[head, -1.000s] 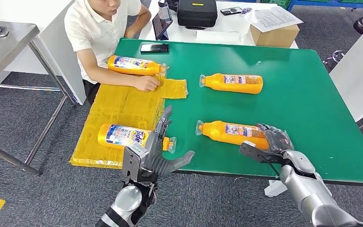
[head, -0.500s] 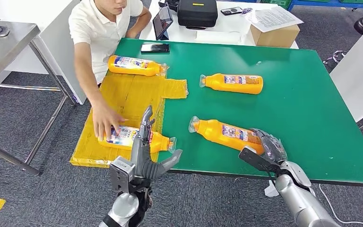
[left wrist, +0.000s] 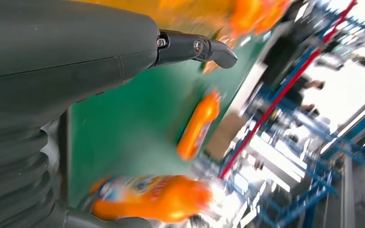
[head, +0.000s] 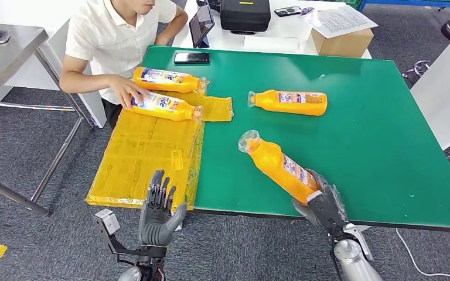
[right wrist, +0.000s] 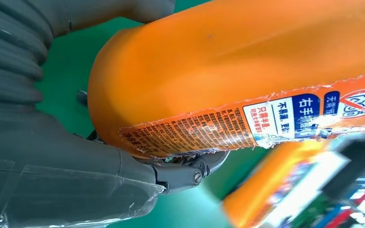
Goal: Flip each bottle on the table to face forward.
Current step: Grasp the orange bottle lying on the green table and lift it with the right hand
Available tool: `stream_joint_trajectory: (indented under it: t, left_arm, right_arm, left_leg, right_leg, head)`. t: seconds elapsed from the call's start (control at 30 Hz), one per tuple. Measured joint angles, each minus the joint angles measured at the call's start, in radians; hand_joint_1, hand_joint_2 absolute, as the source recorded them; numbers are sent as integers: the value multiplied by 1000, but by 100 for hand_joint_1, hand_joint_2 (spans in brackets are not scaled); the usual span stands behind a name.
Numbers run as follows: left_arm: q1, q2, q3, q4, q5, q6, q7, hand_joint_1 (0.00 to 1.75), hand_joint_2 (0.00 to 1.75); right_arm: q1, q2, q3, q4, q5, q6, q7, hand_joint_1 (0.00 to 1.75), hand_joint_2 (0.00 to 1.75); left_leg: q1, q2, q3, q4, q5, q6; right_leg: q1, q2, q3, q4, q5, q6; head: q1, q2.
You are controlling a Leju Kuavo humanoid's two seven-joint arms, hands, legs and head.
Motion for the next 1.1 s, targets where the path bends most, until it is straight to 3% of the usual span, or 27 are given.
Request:
stream_joint_trajectory:
  t: [0.17,0.37,0.63,0.93,1.1]
  left_arm:
    - [-18,0,12,34,43,-31,39,0,175]
    - [-66,-1,13,73,-28,-28,34,0,175]
    - [-111,-22,12,81,-162,24,6,0,175]
    - [-115,-31,12,72,-211,41,-18,0,175]
    - [-115,-31,12,43,-221,46,10,0,175]
  right_arm:
    - [28,83,43,-107,-75,104,-5,175,175]
    - [34,131,154,-173,-77,131,8,175,175]
    - [33,151,294,-179,-58,136,67,175,175]
    - [23,145,340,-151,-46,152,90,175,175]
    - [4,142,372,-105,-23,157,76,175,175]
  left_leg:
    - [0,0,0,0,1,0]
    - [0,0,0,0,1,0]
    - [0,-1,0,0,1,0]
    - [0,-1,0,0,1,0]
    - [0,0,0,0,1,0]
  right_leg:
    - [0,0,0,0,0,0]
    - [0,0,0,0,0,0]
    - [0,-1,0,0,0,0]
    - [0,-1,-1,0,0,0]
    - [0,0,-1,0,0,0]
  head:
    - [0,0]
    - [0,0]
    - [0,0]
    - [0,0]
    - [0,0]
